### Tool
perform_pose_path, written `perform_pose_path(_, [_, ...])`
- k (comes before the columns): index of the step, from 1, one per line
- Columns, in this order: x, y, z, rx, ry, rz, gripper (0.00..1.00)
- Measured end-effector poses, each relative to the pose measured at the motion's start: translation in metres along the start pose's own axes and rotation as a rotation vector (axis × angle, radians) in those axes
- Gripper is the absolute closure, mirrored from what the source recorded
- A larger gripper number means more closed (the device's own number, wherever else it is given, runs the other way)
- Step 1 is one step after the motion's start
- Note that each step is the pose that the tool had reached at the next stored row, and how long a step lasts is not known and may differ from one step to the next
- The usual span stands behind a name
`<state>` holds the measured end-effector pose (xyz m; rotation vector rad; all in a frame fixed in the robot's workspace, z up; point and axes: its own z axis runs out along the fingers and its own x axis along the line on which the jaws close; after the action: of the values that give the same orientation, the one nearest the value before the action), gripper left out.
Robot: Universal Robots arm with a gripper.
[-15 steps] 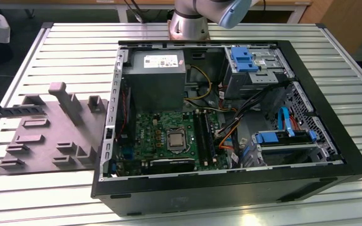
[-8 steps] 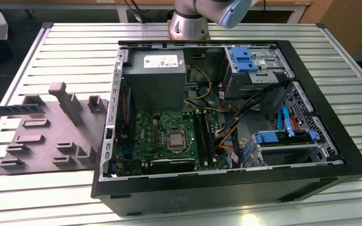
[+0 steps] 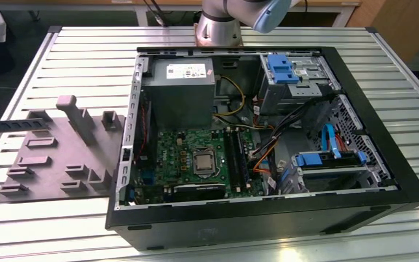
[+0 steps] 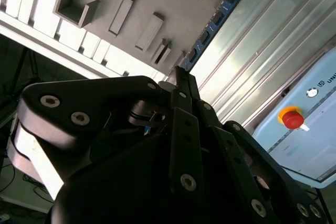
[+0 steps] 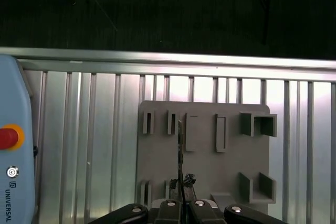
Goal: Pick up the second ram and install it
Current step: 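Pick up the second ram and move it above second insertion slot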
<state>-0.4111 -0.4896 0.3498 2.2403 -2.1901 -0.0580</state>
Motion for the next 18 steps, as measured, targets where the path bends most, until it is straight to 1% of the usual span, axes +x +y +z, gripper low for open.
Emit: perform_pose_path(18, [-0.0002,0.0004,-0.0116,0.0004,-0.0002,0.0,0.88])
